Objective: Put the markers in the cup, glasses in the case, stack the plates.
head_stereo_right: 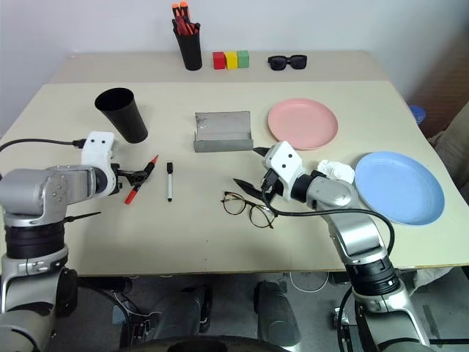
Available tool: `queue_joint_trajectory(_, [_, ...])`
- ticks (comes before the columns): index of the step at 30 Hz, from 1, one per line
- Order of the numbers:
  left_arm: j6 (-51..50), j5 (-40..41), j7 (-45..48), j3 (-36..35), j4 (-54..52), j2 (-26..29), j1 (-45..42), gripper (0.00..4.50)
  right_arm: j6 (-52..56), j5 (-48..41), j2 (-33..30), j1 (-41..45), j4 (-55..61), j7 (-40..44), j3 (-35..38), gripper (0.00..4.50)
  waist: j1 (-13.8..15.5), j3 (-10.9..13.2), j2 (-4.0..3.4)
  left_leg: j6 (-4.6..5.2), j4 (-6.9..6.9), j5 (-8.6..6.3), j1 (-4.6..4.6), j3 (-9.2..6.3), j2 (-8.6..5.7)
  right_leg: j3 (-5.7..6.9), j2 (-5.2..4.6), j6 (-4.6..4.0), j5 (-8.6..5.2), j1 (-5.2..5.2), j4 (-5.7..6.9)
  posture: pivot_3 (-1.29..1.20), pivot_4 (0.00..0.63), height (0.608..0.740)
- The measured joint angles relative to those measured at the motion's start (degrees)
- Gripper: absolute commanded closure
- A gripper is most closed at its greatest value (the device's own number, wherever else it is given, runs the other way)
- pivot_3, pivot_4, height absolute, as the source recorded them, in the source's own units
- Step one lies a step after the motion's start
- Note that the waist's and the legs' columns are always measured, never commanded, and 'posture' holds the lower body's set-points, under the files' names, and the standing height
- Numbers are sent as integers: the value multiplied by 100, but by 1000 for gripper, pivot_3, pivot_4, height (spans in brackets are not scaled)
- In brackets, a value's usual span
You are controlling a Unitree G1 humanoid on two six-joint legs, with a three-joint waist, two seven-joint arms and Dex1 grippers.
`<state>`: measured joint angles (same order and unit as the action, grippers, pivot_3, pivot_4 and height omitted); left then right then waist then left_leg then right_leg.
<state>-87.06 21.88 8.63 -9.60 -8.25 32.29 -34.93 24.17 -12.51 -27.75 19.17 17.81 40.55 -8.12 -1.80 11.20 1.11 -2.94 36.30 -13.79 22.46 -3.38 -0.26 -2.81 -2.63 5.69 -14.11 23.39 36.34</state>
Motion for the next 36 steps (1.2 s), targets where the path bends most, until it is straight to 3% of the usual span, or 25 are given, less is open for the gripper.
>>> queue_joint_trajectory(5, [163,-60,165,229,545,2,-245,37,176,1,116,-93,254,-130,-157,0,-26,0,0,-3,-4,2,-1,-1,1,0,1,0,0,2,1,0,150,740])
queue_joint_trajectory(6, [207,-69,217,249,642,4,-317,278,190,1,133,-97,275,-151,-172,0,-24,0,0,-4,-4,2,-1,-2,1,0,2,-1,0,3,2,0,150,740])
queue_joint_trajectory(8, [313,-96,291,379,770,5,-390,939,211,1,153,-100,293,-185,-225,0,-25,0,0,-4,-4,3,-1,-1,1,0,1,-1,0,3,2,0,150,740])
queue_joint_trajectory(15, [571,-325,383,613,1057,10,-545,4458,260,3,245,-102,294,-219,-366,0,-13,-1,1,-4,-3,3,-1,-1,0,0,0,0,0,1,2,0,150,740])
queue_joint_trajectory(19, [902,-395,398,539,947,-14,-354,4458,296,2,261,-114,311,-243,-406,0,-20,-1,0,-4,-4,3,-2,-1,1,-1,-1,0,0,2,3,0,150,740])
queue_joint_trajectory(25, [2434,-337,254,-666,243,-552,337,4458,289,17,504,-132,321,-321,-515,0,-36,-1,2,-6,-7,3,0,0,4,-1,-3,-2,1,6,2,0,150,740])
queue_joint_trajectory(29, [3036,381,666,-1522,-561,-885,800,4458,228,89,696,-117,242,-395,-636,0,-29,-2,3,-6,-6,3,3,3,6,-1,-8,-2,1,5,-1,0,150,740])
queue_joint_trajectory(33, [3579,812,1119,-1667,-1211,-869,992,4458,4,216,927,-22,-2,-545,-691,0,11,-3,5,-9,0,5,1,2,3,0,-4,-3,1,1,-1,0,150,740])
queue_joint_trajectory(36, [4206,655,919,-1543,-1164,-976,634,4458,-452,626,1380,366,-607,-1191,-653,0,52,-3,5,-18,5,13,-1,2,4,-1,5,-16,8,0,-1,0,150,740])
